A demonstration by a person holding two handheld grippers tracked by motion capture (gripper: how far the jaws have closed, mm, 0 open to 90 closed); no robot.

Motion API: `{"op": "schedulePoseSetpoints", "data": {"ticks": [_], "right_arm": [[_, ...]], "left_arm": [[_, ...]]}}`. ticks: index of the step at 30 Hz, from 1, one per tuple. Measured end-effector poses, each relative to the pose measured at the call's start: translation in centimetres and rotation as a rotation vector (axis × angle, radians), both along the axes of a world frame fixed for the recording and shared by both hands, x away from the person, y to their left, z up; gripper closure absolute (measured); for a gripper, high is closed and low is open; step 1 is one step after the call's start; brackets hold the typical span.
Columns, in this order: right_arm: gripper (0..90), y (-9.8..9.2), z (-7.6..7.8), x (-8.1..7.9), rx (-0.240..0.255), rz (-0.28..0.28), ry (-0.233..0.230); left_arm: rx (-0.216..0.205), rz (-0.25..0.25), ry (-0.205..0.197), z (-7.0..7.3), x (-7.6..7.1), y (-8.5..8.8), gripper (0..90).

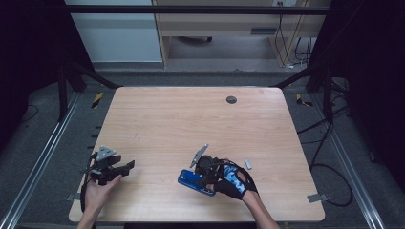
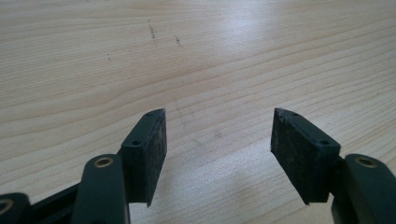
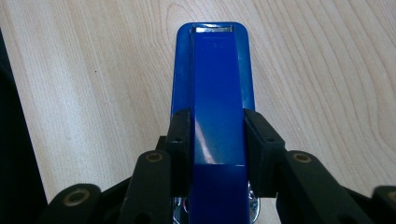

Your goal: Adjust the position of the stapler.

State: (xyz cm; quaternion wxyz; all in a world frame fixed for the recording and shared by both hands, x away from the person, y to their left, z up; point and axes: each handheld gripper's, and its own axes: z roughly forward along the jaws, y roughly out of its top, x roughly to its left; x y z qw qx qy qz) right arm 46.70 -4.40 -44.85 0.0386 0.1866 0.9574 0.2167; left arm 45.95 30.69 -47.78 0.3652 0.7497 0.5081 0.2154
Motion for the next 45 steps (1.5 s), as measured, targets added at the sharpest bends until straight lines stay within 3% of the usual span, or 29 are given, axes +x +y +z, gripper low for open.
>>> {"op": "schedulePoseSetpoints", "data": {"ticks": [11, 15, 22, 30, 38, 45], "right_arm": [[66.5, -1.2, 0.0, 0.6, 0.025, 0.139, 0.016], [66.5, -1.4, 0.0, 0.5, 0.041, 0.168, 0.014], [66.4, -1.5, -0.1, -0.2, 0.061, 0.267, 0.006], [66.4, -2.0, -0.2, 0.0, 0.062, 0.304, -0.007], [66.2, -2.3, -0.4, 0.2, 0.068, 0.304, -0.001], [62.5, -2.2, -0.5, -0.1, 0.05, 0.298, -0.03]], "left_arm": [[0.0, -0.003, 0.001, -0.1, 0.0, -0.1, 36.2], [0.004, -0.005, 0.003, -0.1, 0.1, -0.1, 36.2], [0.004, -0.009, 0.005, -0.1, 0.0, -0.2, 36.2], [0.009, -0.012, 0.008, -0.2, 0.1, -0.3, 36.2], [0.01, -0.018, 0.01, -0.2, 0.1, -0.5, 36.1], [0.011, -0.021, 0.009, -0.2, 0.0, -0.5, 36.0]]}}
